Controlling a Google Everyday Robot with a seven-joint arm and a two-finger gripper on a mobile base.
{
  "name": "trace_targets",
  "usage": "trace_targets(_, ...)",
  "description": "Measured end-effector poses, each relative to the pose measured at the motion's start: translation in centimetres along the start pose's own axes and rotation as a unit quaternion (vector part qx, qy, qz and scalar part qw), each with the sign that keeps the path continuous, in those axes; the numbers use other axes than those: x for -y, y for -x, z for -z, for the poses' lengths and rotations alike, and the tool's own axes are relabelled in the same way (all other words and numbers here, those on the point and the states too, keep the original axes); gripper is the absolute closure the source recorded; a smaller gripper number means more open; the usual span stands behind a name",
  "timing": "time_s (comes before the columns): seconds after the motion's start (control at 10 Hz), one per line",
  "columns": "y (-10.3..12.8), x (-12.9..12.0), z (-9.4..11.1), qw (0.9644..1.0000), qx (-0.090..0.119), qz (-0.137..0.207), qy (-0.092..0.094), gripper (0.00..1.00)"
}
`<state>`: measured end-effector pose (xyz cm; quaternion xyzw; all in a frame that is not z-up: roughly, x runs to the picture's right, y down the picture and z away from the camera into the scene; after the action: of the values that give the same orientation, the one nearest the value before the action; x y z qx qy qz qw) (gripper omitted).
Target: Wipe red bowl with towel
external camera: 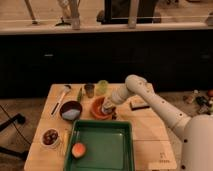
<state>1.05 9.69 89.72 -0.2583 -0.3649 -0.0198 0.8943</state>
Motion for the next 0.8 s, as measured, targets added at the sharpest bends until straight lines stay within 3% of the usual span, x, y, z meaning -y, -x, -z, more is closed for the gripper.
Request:
trace_targets(0.3, 1.1, 1.5, -1.6, 0.9998, 0.012, 0.018, 0.006, 1.00)
trace_targets(0.5, 2.8, 2.0, -3.5, 0.9987, 0.029, 0.036, 0.020, 1.00)
trace_targets(0.8, 4.2, 1.1, -4.0, 0.9972, 0.041, 0.053, 0.035, 1.00)
